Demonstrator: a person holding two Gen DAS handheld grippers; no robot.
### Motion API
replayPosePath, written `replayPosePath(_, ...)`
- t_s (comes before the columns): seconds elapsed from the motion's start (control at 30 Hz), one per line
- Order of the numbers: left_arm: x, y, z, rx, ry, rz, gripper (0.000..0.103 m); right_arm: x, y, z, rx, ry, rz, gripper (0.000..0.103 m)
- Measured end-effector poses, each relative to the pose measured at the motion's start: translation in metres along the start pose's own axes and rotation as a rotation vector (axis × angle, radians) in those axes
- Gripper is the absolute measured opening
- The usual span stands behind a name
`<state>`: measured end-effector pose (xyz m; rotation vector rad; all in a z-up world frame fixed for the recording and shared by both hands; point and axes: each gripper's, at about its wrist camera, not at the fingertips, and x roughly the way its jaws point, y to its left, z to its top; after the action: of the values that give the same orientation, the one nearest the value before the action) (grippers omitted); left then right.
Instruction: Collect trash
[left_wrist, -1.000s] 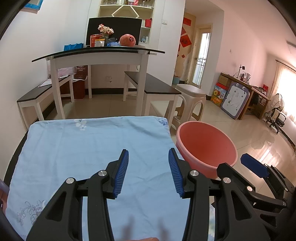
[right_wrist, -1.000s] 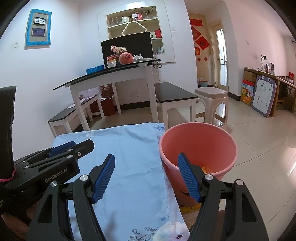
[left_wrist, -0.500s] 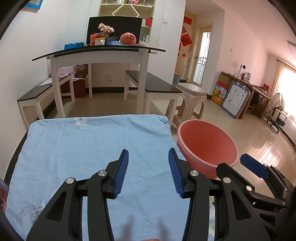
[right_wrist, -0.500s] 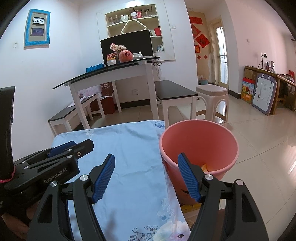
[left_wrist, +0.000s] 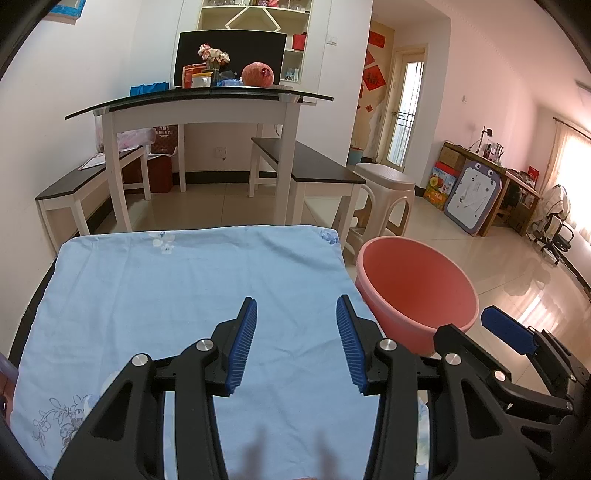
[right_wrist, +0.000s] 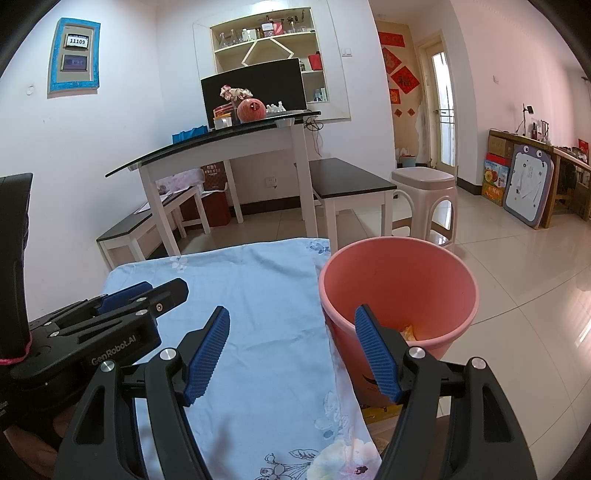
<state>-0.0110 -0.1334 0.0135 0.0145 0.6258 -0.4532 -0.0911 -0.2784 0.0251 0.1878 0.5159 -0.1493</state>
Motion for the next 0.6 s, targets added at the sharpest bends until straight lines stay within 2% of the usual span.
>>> replayPosePath(0.6, 0.0015, 0.0005, -0.0005, 0.0, 0.004, 0.004, 0.045, -0.0004, 0.0001, 0.0011, 0.0, 0.001, 0.0, 0.069)
